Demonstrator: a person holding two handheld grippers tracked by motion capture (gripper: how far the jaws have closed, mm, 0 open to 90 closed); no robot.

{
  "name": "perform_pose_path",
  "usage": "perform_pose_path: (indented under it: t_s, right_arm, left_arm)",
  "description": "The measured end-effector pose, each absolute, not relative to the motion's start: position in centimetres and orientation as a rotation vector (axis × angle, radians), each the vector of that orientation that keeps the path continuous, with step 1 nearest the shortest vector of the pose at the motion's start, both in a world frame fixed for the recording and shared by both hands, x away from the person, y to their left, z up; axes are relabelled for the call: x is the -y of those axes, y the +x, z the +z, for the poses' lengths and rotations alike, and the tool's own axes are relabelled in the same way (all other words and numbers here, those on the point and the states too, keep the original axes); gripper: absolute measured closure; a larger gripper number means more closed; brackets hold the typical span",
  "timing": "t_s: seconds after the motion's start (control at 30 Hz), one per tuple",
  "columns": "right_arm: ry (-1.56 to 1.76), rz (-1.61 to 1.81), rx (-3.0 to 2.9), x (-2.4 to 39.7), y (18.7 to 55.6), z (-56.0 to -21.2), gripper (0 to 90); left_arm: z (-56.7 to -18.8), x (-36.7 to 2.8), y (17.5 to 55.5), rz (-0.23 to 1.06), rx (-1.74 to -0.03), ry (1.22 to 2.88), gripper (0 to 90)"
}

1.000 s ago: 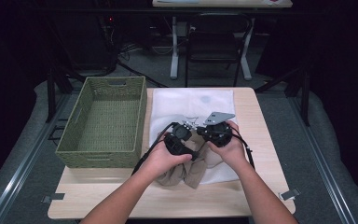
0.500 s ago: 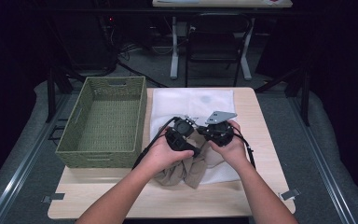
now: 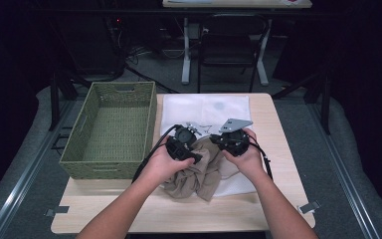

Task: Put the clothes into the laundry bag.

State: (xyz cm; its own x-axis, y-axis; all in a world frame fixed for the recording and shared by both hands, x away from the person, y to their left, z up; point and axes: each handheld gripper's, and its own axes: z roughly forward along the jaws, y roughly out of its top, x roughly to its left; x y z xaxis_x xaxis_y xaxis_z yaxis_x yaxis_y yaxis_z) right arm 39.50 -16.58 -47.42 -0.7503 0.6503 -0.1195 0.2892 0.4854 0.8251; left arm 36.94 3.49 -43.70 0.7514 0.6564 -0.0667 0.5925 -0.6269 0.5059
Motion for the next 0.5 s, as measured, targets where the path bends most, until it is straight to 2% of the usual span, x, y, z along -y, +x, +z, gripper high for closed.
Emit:
perform_pose_path:
  t_s: [0.17, 0.3, 0.5]
  right_arm:
    - [0.780, 1.172, -2.315, 16.6, 39.5, -47.4, 87.6]
    - [0.781, 1.170, -2.316, 16.4, 39.5, -47.4, 87.6]
    - [0.776, 1.166, -2.317, 16.3, 39.4, -47.4, 87.6]
  left_arm:
    - [-44.7, -5.4, 37.1, 0.174, -1.011, 2.417, 45.1]
    - [-45.9, -6.1, 37.4, 0.122, -1.034, 2.393, 35.0]
    - [-47.7, -5.5, 37.6, 0.094, -1.028, 2.385, 30.6]
